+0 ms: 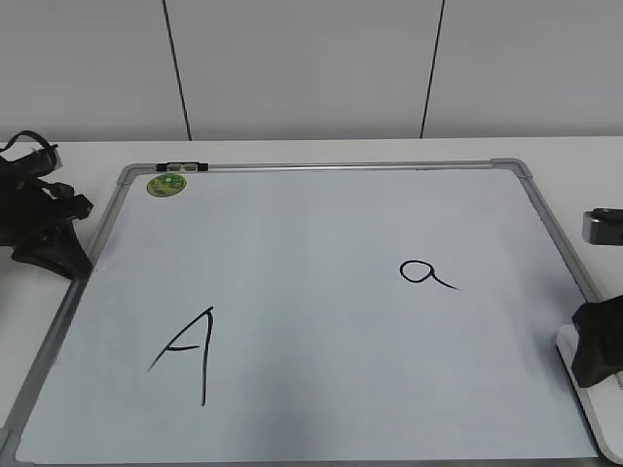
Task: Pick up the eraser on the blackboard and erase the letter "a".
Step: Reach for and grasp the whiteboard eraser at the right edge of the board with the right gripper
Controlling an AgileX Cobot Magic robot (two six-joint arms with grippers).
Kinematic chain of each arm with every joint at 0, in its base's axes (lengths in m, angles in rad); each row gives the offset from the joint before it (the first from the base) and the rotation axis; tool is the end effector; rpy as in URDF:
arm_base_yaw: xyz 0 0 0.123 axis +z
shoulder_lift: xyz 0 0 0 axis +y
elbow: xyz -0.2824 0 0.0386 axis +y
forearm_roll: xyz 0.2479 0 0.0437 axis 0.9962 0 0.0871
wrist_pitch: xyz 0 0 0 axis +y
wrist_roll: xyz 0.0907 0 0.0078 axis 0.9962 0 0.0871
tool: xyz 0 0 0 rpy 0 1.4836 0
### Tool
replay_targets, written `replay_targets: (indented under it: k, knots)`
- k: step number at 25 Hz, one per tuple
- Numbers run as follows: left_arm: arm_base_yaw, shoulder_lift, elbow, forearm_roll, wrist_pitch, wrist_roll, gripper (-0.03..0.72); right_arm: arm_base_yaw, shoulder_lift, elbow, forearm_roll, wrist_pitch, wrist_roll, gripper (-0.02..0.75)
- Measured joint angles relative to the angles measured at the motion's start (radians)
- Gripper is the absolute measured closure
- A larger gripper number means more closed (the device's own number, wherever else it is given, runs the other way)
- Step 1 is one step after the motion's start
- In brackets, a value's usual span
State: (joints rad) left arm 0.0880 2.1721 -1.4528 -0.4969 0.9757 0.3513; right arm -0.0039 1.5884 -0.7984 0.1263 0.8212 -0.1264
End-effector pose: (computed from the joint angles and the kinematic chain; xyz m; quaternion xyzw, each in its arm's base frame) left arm 0.4103 0.0001 0.1200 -0.0131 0.9793 -0.2001 0.0263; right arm 0.2536 0.0074 0.1688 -0.0192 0.9984 0.0456 0.0264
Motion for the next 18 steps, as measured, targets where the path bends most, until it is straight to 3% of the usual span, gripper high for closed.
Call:
replay_targets:
  k: [12, 18]
  knots:
    - [0.000, 0.000, 0.000, 0.000, 0.000, 0.000, 0.657, 0.000, 0.087, -0.006, 0.001, -0.024, 0.000, 0.132]
    - [0.000, 0.000, 0.000, 0.000, 0.000, 0.000, 0.656, 0.000, 0.089, -0.006, 0.001, -0.024, 0.002, 0.190]
